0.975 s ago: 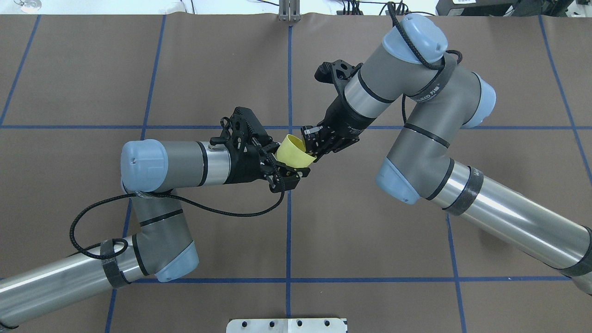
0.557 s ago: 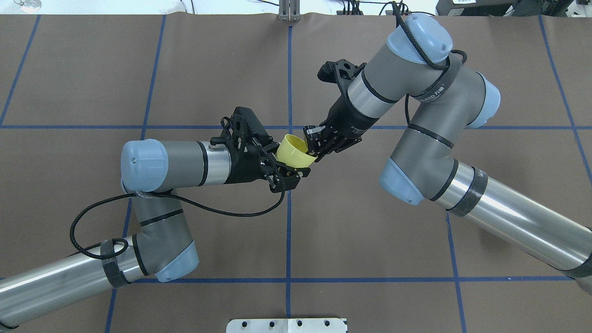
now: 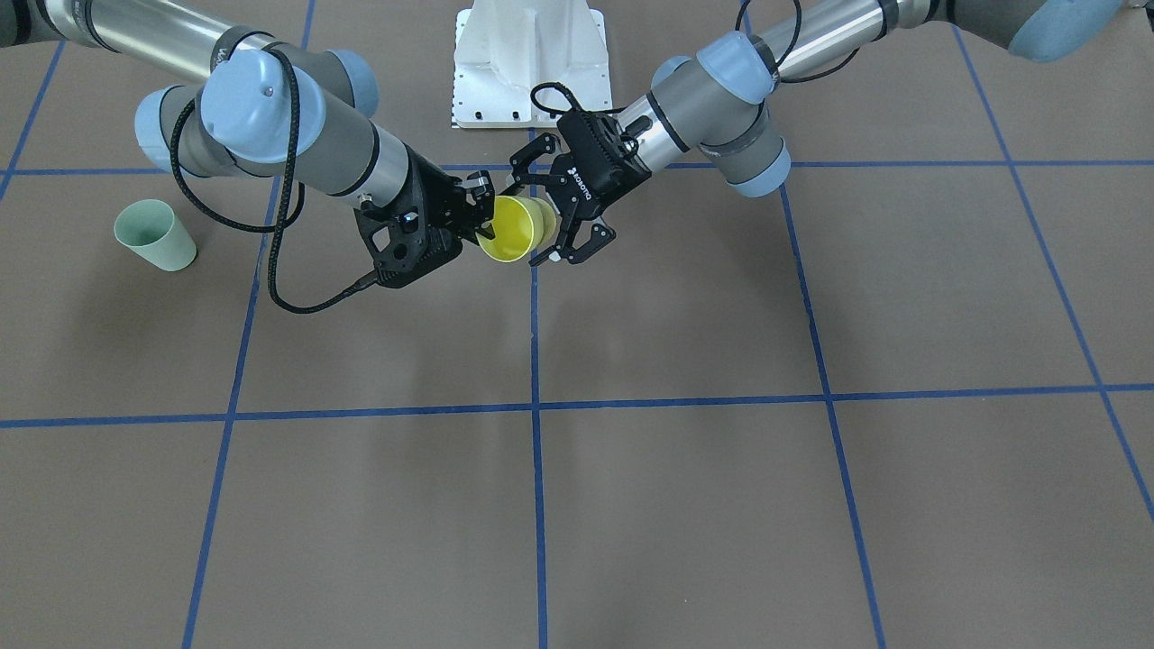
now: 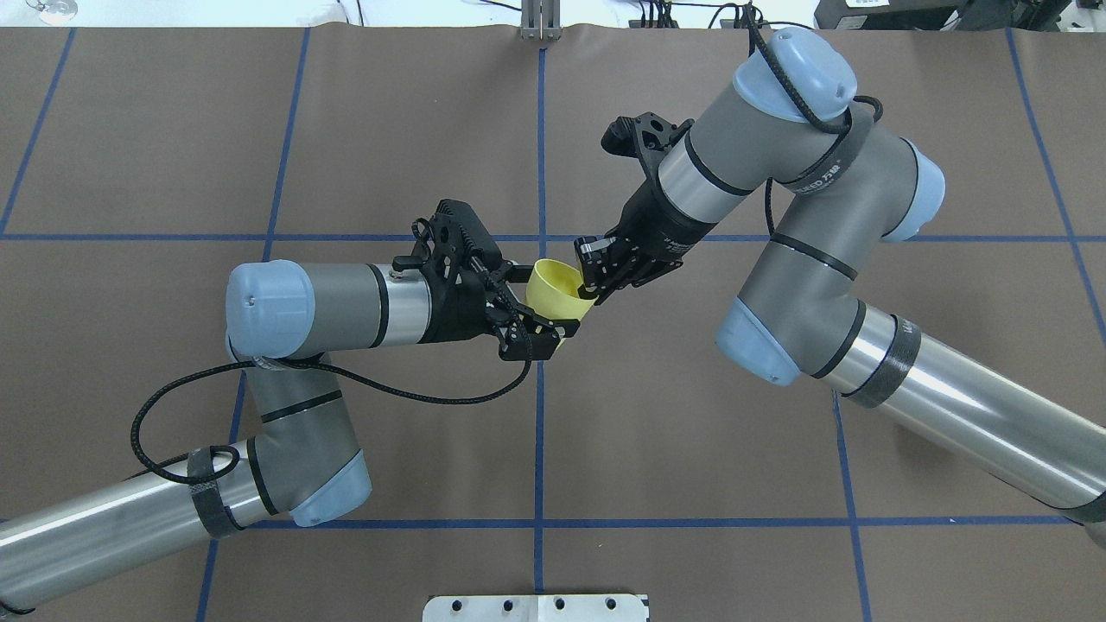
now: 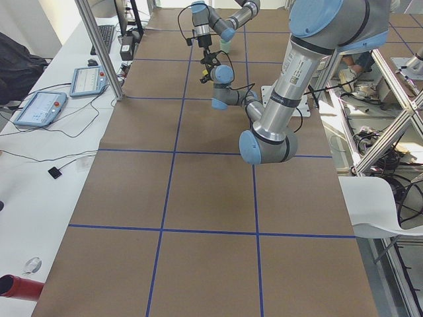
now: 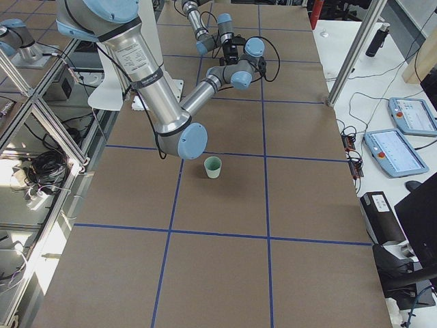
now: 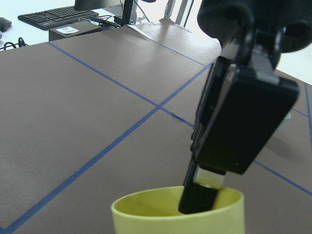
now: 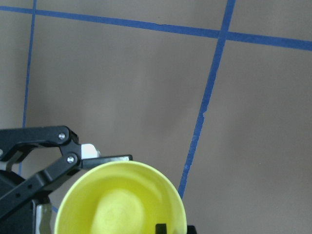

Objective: Transfer and stack yellow cup on green cup

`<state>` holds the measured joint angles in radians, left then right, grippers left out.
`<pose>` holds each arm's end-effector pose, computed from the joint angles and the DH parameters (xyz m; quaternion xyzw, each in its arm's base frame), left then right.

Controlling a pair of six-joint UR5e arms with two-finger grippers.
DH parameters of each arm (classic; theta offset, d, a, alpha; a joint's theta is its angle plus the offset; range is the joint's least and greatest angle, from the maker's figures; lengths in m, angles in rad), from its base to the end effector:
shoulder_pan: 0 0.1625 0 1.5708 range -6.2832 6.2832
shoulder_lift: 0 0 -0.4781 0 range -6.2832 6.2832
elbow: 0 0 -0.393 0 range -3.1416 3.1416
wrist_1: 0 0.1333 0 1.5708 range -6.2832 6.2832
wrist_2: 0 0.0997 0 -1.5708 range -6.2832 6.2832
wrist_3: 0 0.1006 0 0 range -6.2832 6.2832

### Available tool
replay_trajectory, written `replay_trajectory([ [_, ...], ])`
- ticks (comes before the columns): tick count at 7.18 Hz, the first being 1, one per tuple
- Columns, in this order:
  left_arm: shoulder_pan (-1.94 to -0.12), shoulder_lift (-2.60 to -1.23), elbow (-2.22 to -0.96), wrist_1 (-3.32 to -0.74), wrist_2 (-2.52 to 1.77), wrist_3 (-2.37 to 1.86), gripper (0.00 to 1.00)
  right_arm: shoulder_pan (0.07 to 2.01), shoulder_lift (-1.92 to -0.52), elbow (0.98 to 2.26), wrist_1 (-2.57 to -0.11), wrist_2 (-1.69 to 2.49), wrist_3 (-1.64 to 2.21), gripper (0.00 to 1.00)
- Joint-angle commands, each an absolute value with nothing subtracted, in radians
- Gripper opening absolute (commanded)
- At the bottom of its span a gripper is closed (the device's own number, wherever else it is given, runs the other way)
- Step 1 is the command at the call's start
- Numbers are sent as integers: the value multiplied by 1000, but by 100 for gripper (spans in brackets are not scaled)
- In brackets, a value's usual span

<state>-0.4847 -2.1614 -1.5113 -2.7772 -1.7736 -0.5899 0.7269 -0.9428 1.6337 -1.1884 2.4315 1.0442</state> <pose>0.5541 -0.4195 0.2459 0.4595 0.6083 0.2327 0.6038 -0.4769 -0.5005 0.2426 -0.0179 -0.5866 -0.1341 0.7985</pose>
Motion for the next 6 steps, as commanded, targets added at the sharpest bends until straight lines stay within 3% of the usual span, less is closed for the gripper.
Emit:
replay_trajectory([
  [1,-480,-2161,-1513,-2777,-1773,-595,99,729,-943,1635,-1187,2431,1080,0],
  [6,-482,-2154,-1520,-2770,-1776,-598,100,770,-959,1632,-1203,2422,1106,0],
])
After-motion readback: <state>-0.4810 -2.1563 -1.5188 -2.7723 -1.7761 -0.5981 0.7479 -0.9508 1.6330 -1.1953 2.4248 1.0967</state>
